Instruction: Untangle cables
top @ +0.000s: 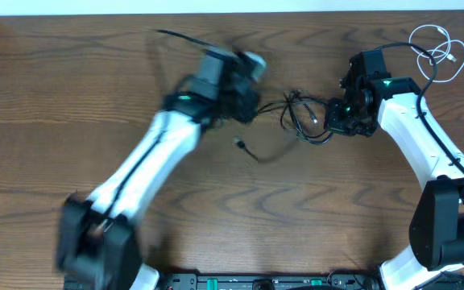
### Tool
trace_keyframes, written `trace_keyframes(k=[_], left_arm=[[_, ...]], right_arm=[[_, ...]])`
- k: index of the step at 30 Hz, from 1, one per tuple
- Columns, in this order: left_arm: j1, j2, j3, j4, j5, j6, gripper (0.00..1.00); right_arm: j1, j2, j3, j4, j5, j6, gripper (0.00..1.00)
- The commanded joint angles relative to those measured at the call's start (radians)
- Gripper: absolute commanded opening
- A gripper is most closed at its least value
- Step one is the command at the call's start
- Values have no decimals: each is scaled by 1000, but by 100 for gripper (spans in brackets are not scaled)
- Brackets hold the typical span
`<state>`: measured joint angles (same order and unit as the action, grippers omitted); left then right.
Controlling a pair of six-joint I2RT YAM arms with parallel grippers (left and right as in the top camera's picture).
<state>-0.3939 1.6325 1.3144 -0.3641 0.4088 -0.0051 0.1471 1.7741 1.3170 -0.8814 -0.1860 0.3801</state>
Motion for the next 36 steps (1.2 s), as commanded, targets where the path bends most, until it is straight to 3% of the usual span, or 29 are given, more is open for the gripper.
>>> trace_keyframes(k=[1, 5, 13, 22, 29, 31, 35, 36], left_arm=[[73, -165, 29, -29, -36, -186, 7], [156, -343, 29, -39, -36, -230, 7], [282, -520, 29, -25, -41, -252, 7], [376, -531, 29, -47, -48, -282, 8], [322, -439, 29, -168, 104, -280, 7], [279, -398, 29, -195, 104, -280, 7], [164, -311, 29, -200, 102, -254, 7], [136, -289, 29, -197, 100, -255, 7]], right_arm=[[4, 7, -7, -2, 41, 28, 1], [2, 18, -43, 16, 72, 42, 1], [-8, 65, -168, 101, 75, 58, 1], [-27, 70, -201, 128, 52, 50, 1], [-27, 48, -175, 156, -203, -91, 7], [-28, 21, -166, 156, -249, -110, 12], [-33, -107, -153, 128, -257, -113, 40], [-40, -153, -153, 117, -256, -112, 50]])
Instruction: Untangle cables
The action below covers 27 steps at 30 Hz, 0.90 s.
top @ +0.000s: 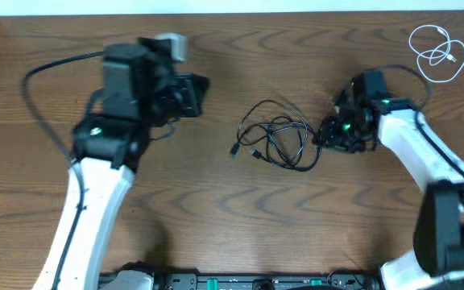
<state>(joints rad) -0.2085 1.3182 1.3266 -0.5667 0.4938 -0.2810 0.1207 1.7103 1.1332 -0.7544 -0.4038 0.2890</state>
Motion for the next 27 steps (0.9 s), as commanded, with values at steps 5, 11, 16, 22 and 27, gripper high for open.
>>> trace_keyframes(k=[5, 11, 16, 22, 27], left_arm=[[-125, 87, 16, -22, 15, 7, 8], [-248, 221, 16, -83, 9, -76, 25], [-317, 349, 16, -37, -88, -200, 28], [-354, 456, 16, 15, -148, -287, 33], [-384, 510, 14, 14, -179, -352, 44]], right_arm=[[-28, -161, 31, -16, -25, 25, 54], [-35, -153, 31, -12, -14, 32, 54], [-39, -153, 31, -18, -14, 32, 54], [-39, -153, 31, -32, -13, 27, 54], [-39, -153, 31, -39, -13, 19, 55]])
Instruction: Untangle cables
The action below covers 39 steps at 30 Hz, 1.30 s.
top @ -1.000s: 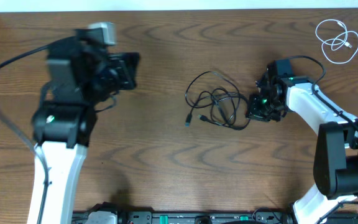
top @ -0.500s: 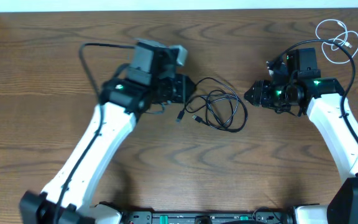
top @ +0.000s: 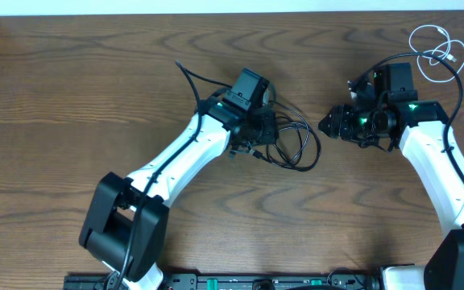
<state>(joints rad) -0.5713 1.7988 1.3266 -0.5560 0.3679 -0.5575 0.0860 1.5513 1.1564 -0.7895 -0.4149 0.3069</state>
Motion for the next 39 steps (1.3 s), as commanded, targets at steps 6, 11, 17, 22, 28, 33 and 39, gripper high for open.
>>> trace_keyframes(k=[6, 11, 17, 22, 28, 33, 39], left_arm=[[-51, 109, 14, 51, -63, -140, 54], [-51, 155, 14, 54, -63, -113, 7], [-49, 32, 14, 56, -16, -11, 7], [-39, -56, 14, 23, -10, -11, 7], [-39, -67, 14, 2, 50, -11, 7], [-39, -67, 14, -14, 23, -11, 8], [-39, -58, 14, -27, -112, -79, 7]], right_arm=[[-4, 6, 8, -4, -3, 2, 56], [5, 8, 7, 10, -3, 2, 59], [54, 55, 7, 70, -29, 3, 57], [86, 99, 7, 101, -37, 2, 56], [126, 146, 7, 179, -71, -20, 55], [127, 149, 8, 181, -71, -14, 52], [24, 143, 9, 210, -241, 10, 52]])
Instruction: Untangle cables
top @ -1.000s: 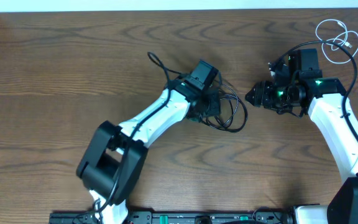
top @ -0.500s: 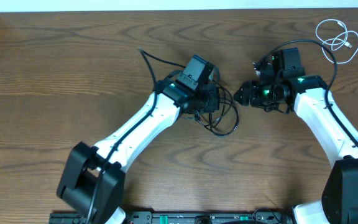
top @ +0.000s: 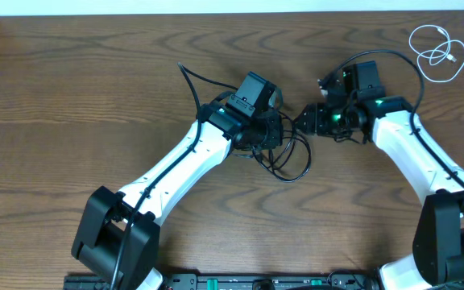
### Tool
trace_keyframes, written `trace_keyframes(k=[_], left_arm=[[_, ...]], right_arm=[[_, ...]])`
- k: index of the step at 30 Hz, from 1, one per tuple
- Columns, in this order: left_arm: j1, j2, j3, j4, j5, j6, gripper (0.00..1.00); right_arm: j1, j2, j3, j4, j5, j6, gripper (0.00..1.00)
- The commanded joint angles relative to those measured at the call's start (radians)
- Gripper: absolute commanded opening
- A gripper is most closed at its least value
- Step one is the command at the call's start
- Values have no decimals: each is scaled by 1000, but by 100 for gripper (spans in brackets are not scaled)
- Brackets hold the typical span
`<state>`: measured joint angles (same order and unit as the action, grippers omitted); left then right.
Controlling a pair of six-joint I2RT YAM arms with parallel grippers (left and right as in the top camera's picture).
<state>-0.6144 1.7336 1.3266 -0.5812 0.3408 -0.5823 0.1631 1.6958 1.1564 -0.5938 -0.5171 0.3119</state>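
Note:
A tangle of thin black cable lies on the brown wooden table, in the middle. My left gripper hangs over the tangle's upper left part and hides the loops under it. My right gripper points left at the tangle's upper right edge, close to the left gripper. The overhead view does not show whether either gripper's fingers are open or closed on a strand.
A coiled white cable lies at the far right corner, apart from the black one. The left arm's own black cable arcs over the table behind its wrist.
My right gripper has moved left, from a gap beside the tangle to its upper right edge. The left gripper stays on the tangle's left side. The loops now look more bunched and reach lower.
At first the tangle lay between both grippers at the middle of the table. Then my left arm was far out to the left and the cable lay spread, with the right gripper at its right edge. Later the left gripper was back on it, and now both meet there.

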Motion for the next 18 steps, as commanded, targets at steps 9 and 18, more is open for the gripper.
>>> trace_keyframes(k=[9, 18], left_arm=[[4, 16, 14, 17, -92, -86, 8], [5, 16, 14, 18, -92, -85, 7]], right_arm=[[-23, -1, 8, 40, -266, -51, 52], [105, 92, 8, 88, -125, 78, 17]])
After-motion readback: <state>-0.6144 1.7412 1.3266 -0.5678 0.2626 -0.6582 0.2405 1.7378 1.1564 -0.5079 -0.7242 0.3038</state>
